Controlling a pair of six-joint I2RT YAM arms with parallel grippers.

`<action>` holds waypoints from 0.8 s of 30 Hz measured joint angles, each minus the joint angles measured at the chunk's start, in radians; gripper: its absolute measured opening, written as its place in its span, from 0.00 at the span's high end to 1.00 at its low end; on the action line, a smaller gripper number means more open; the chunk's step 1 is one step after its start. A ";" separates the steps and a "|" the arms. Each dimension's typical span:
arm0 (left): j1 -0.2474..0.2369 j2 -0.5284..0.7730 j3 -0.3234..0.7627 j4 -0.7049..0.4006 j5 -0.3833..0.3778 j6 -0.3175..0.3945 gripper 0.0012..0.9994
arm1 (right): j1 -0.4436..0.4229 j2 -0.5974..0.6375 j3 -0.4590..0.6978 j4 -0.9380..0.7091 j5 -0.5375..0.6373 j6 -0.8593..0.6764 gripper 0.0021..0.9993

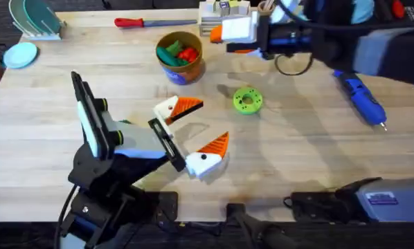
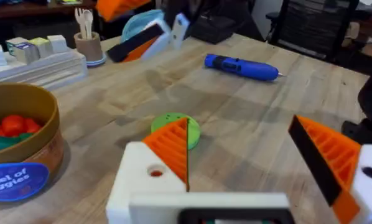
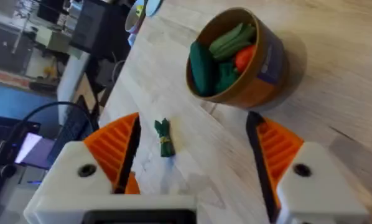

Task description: Pick up the gripper from the table and insert it into the empty holder that is missing its gripper. Then pick up a screw, insert it into the mounting hole, and use the screwdriver to tighten it. Finally, clean up the table by picking up the vegetable and placing it into the bucket.

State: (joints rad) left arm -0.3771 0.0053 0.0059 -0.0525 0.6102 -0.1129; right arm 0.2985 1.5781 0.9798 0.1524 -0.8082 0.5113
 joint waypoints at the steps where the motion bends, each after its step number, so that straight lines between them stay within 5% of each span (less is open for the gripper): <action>1: 0.000 0.000 0.000 0.000 0.000 0.000 0.01 | -0.008 -0.025 0.001 -0.043 0.009 -0.030 0.04; 8: 0.000 0.000 0.000 0.000 0.000 0.000 0.01 | -0.035 -0.232 0.014 -0.476 0.242 -0.309 0.04; 13: 0.000 0.000 0.000 0.000 0.000 0.000 0.01 | 0.012 -0.272 0.018 -0.716 0.454 -0.482 0.04; 17: 0.000 0.000 0.000 0.000 0.000 0.000 0.01 | 0.080 -0.244 0.018 -0.774 0.581 -0.550 0.07; 24: 0.000 0.000 0.000 0.000 0.000 0.000 0.01 | 0.188 -0.143 0.018 -0.762 0.692 -0.594 0.32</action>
State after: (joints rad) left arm -0.3771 0.0052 0.0059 -0.0521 0.6102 -0.1131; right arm 0.4865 1.4355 0.9974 -0.6099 -0.1166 -0.0830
